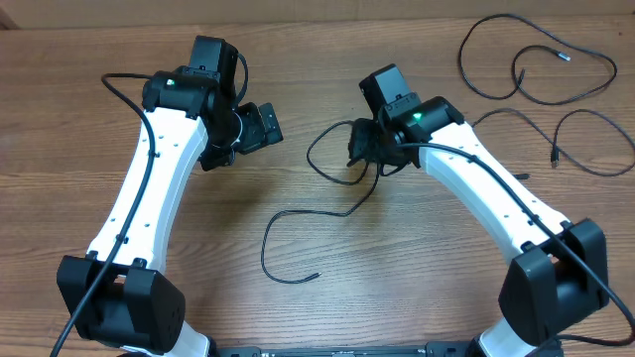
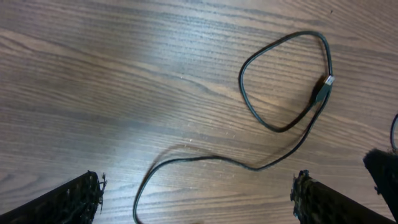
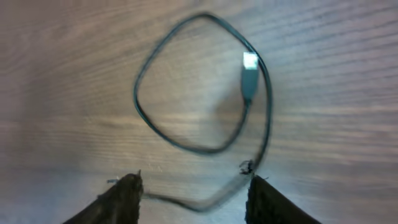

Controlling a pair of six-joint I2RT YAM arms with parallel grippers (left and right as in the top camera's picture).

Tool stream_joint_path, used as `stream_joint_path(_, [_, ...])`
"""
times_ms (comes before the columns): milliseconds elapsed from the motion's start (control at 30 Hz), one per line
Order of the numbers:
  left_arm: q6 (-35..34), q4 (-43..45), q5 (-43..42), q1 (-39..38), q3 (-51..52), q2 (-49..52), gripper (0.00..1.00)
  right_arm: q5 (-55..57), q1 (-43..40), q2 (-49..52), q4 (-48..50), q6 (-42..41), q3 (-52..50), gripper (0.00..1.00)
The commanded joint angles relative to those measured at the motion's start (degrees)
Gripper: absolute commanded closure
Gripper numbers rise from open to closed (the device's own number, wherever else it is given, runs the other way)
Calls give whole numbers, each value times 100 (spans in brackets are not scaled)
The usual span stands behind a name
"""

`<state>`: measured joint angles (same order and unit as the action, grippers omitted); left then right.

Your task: Untangle cables

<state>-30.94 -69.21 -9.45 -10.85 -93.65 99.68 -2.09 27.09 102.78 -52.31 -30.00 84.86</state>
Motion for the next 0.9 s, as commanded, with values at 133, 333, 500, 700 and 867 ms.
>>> stream_joint_path(133, [90,28,-66,-7,-2,44,3,48,238,361,673,308,59,56])
stream_joint_path(333, [90,4,-63,-4,-4,44,3,142,577,909,1038,1213,59,38])
stream_joint_path(500, [87,7,-46,26,-4,44,3,92,595,1368,1021,1318,59,35])
stream_joint_path(700, [-59,4,-59,190,-4,44,2,-538,597,1714,901,2400,59,35])
stream_joint_path(867, [-61,0,-66,221,-4,44,0,-553,597,1757,881,2693,59,35])
